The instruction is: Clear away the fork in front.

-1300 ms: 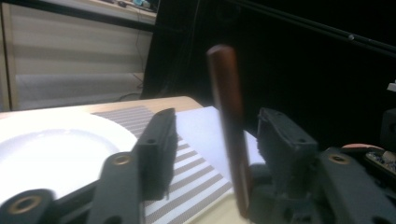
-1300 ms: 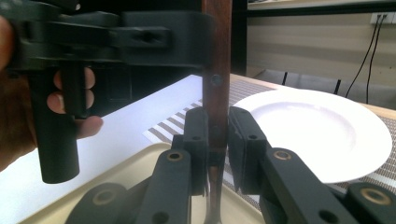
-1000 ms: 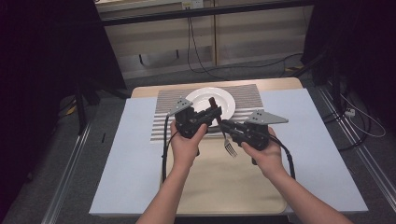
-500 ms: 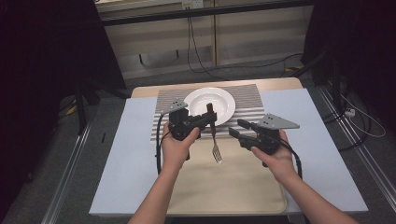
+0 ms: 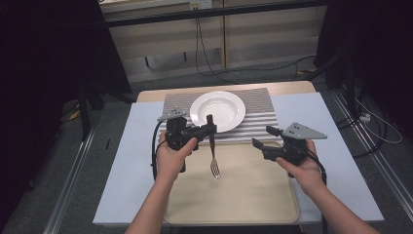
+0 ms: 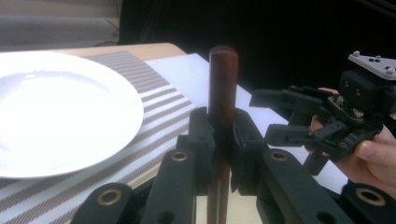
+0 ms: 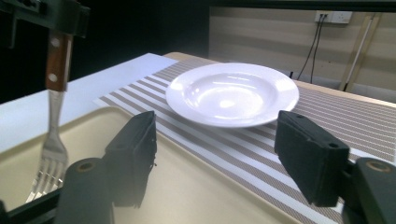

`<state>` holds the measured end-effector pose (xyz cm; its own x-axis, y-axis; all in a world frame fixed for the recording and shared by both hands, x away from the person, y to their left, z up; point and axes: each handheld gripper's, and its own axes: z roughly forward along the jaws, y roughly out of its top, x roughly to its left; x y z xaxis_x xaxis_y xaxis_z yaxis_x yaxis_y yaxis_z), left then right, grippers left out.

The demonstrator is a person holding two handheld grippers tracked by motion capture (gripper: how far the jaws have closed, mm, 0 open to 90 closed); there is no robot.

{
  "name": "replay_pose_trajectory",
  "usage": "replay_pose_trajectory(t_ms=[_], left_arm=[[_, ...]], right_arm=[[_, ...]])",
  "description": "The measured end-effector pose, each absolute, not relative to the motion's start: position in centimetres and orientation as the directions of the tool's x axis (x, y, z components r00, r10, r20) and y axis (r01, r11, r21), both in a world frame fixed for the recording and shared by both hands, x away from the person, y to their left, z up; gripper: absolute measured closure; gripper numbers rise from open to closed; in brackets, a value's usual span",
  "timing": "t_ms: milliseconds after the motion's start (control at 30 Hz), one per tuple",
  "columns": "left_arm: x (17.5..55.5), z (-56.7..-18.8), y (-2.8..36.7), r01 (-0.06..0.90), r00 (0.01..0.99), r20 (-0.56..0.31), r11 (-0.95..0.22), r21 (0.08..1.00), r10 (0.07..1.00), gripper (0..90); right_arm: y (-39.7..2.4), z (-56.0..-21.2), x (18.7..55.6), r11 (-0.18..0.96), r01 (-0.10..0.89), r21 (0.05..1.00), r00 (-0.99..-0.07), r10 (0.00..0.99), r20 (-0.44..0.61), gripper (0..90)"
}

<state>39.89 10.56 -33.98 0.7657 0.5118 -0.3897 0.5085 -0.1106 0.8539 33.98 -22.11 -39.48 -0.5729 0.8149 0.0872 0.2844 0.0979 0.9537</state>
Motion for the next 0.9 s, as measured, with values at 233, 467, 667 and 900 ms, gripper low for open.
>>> replay_pose_trajectory(t_ms=[233, 467, 667, 900], left_arm=[[40.0, -34.0, 11.6, 0.528, 0.761, -0.396, -0.135, 0.838, 0.515, 80.8], [39.9, -34.4, 12.9, 0.548, 0.754, -0.408, -0.149, 0.823, 0.515, 80.7], [39.5, -34.6, 13.8, 0.556, 0.755, -0.413, -0.163, 0.815, 0.51, 80.7], [39.0, -35.4, 14.8, 0.583, 0.752, -0.438, -0.188, 0.79, 0.493, 80.7]], right_arm=[[-23.4, -40.0, 33.7, 0.102, 0.297, 0.949, -0.545, 0.834, 0.081, 23.3], [-24.2, -40.6, 33.3, 0.108, 0.305, 0.946, -0.531, 0.844, 0.074, 20.9], [-24.5, -40.8, 33.2, 0.111, 0.301, 0.947, -0.52, 0.852, 0.066, 20.0], [-24.8, -40.9, 33.0, 0.122, 0.299, 0.946, -0.514, 0.856, 0.052, 19.8]])
